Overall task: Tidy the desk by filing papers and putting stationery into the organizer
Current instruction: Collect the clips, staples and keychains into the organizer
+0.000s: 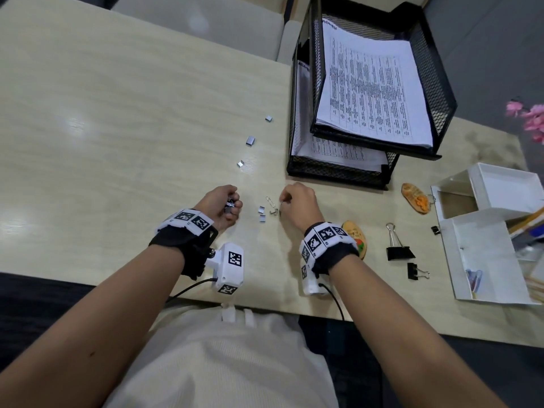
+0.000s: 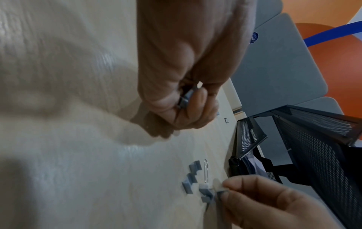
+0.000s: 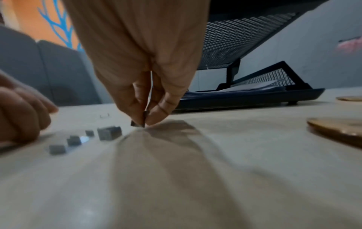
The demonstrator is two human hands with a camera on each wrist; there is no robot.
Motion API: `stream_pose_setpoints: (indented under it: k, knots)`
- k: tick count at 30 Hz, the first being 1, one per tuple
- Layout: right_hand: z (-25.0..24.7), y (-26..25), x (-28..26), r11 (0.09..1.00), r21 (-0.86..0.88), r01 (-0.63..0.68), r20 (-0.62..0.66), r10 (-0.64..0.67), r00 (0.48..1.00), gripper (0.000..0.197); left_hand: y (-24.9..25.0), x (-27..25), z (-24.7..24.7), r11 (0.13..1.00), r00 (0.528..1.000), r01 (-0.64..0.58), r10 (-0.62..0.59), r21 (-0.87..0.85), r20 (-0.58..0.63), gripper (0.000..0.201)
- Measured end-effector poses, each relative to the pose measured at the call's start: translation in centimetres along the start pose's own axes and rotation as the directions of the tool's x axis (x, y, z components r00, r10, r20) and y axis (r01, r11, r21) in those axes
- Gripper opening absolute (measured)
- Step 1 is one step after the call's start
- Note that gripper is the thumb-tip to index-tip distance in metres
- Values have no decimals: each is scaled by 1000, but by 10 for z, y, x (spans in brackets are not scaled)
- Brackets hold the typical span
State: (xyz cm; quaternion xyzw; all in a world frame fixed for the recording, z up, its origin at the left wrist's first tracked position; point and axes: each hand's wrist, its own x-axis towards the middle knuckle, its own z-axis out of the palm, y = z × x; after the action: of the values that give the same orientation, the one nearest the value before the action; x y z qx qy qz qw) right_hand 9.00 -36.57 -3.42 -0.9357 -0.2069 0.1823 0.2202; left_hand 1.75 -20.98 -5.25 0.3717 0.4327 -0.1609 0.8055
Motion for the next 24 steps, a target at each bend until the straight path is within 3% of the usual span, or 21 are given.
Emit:
stream_pose_setpoints:
  k: [4, 9, 14, 19, 24]
  knots:
    - [-8, -18, -3, 975, 222, -5, -92, 26, 995, 15, -2, 2, 9, 997, 999, -44, 44, -61, -9, 37]
    - [-5, -56, -11, 933, 345, 101, -24, -98, 995, 7, -5, 2, 17, 985, 988, -70, 90, -159, 124, 31]
    - [-4, -34, -9, 959, 282, 22, -81, 1, 997, 10, -6, 3, 11, 998, 999, -33, 35, -57, 41, 38]
    - [4, -14, -25, 997, 35, 71, 61, -73, 995, 25, -6, 5, 8, 999, 999, -33, 32, 23, 7, 38]
    - [11, -11, -30, 999, 36, 15, 62, -17, 998, 19, -5, 5, 10, 998, 999, -47, 46, -51, -12, 38]
